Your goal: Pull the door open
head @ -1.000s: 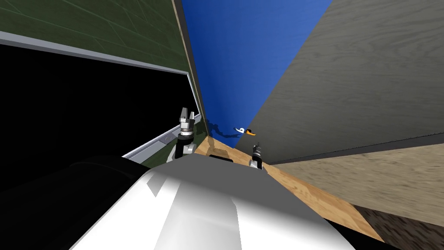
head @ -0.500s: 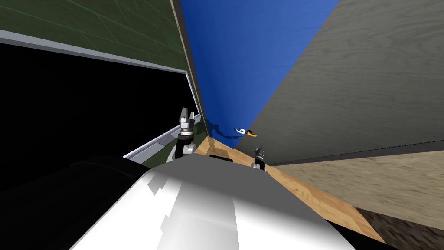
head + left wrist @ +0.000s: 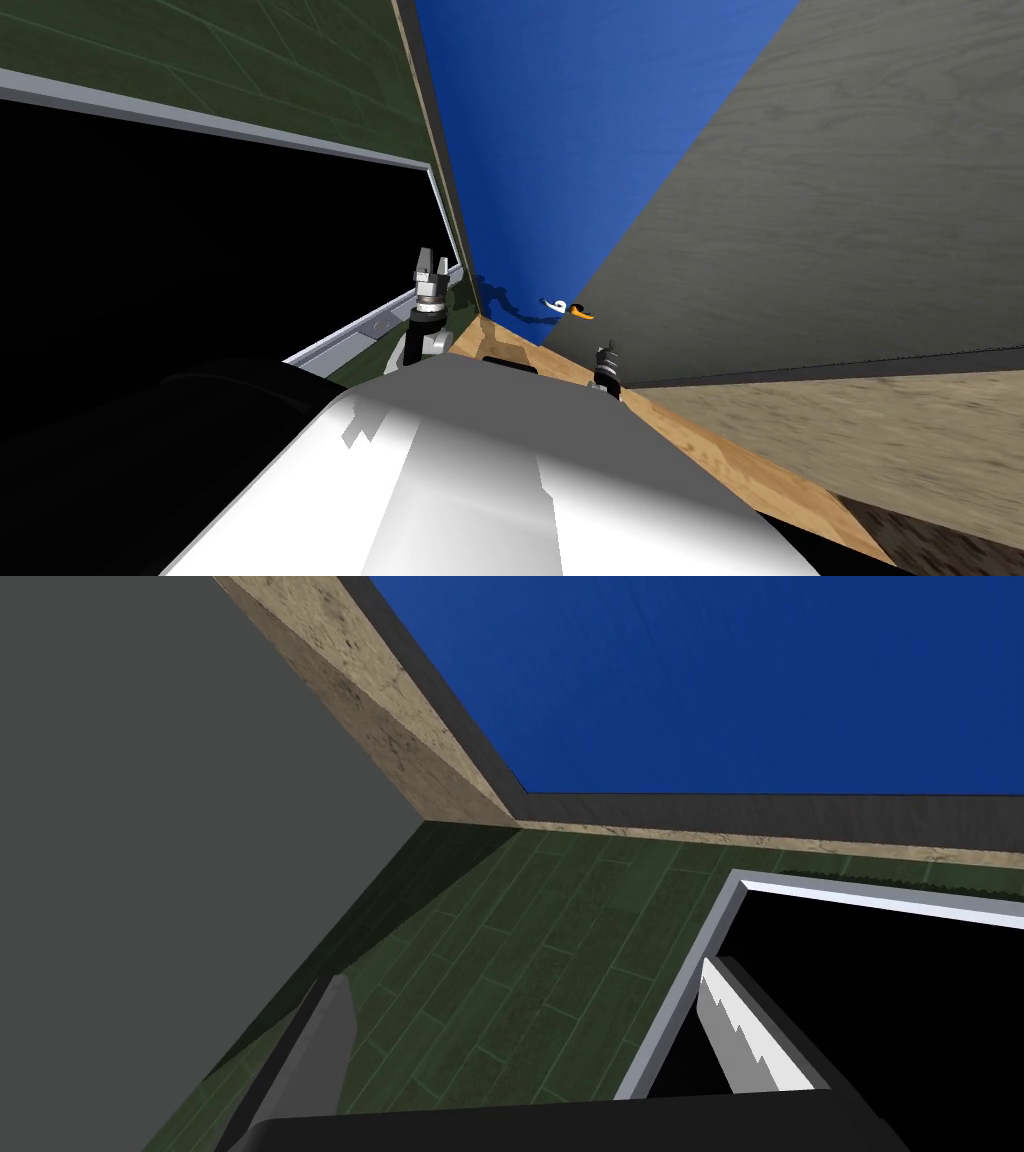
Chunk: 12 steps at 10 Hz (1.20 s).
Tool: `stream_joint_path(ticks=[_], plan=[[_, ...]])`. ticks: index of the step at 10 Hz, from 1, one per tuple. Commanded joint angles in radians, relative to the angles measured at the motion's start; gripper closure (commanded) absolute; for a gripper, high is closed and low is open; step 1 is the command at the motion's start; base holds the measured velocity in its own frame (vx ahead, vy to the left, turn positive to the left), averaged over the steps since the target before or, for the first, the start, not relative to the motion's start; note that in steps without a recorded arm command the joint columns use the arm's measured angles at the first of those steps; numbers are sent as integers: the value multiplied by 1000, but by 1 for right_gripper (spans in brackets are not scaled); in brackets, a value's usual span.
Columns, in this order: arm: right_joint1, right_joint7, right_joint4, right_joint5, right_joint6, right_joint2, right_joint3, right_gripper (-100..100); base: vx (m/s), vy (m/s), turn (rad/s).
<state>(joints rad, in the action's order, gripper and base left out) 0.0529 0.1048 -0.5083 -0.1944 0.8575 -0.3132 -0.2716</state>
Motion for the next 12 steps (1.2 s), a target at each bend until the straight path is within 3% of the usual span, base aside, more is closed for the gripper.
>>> stream_joint_path(ticks=[1, 4, 6, 8, 9, 10, 11, 12], plan=[[6, 12, 32, -2, 11, -15, -3, -100, 115, -47, 35], [8, 30, 31, 0, 21, -18, 5, -100, 115, -71, 82], [30, 37, 22, 12, 27, 5, 27, -100, 183, -66, 141], [30, 37, 22, 12, 27, 5, 27, -100, 106, 11, 47], [50, 39, 14, 22, 30, 27, 46, -100, 92, 89, 193], [47, 37, 29, 17, 34, 16, 36, -100, 58, 45, 54], [47, 37, 29, 17, 34, 16, 36, 100, -10, -6, -52], [47, 37, 29, 17, 34, 16, 36, 100, -25, -13, -1]])
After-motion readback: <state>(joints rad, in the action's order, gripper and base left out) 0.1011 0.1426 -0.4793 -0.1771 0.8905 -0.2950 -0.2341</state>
